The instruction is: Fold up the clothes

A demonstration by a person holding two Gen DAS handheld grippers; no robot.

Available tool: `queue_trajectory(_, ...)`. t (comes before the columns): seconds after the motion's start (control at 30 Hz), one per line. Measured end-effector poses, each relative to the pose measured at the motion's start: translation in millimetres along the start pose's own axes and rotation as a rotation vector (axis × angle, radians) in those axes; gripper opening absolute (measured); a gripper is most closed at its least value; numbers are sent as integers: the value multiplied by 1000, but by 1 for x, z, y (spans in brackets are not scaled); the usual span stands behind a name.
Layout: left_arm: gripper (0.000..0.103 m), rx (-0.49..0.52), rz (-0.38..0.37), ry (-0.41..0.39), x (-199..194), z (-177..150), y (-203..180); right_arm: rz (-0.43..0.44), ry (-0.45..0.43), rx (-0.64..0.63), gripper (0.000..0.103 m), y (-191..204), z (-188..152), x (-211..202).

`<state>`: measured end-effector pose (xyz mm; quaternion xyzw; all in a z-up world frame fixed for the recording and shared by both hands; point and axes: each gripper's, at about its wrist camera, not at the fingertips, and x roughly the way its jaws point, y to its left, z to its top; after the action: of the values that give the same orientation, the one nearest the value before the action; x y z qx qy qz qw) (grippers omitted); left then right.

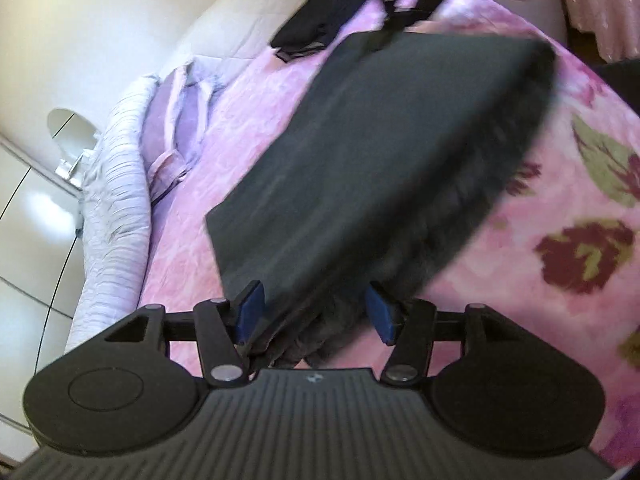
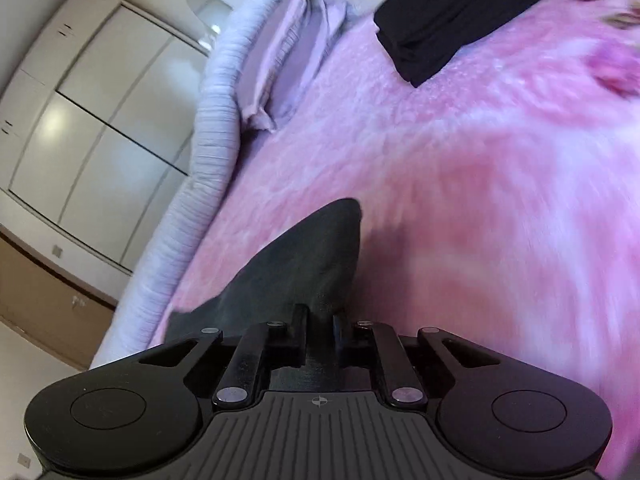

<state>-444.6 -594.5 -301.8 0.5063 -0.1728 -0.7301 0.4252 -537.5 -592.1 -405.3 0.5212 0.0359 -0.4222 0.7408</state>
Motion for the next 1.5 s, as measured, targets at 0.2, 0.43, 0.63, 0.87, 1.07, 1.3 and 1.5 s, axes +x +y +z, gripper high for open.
queue_trajectory(0.2,57,190,48,6,-5,-14,-27,-149,5,-303,33,41,-20,-20)
queue_trajectory(0.43,58,378,38,28,6,-30,-45,-90,66,-1002,70,126,-170,-83)
queue_trajectory(0.63,57,350,38,27,-2,-35,-46,-255,148,-1737,70,138,-290,-54)
queue_trajectory(0.87,76,219,62,0,-13,-29,-37,-314,117,-1979,46,136,-306,-11)
queue_trajectory(1.07,85,255,135,-45,-9,-2,-49,-247,98,-1865,25,157,-265,-46)
queue_trajectory(1.3,42,327,178,-16,-6,35,-76,-271,111,-1820,24,145,-253,-95)
queue_trajectory(1.5,33,277,145,33,-31,42,-87,-330,41,-1849,28,117,-287,-109)
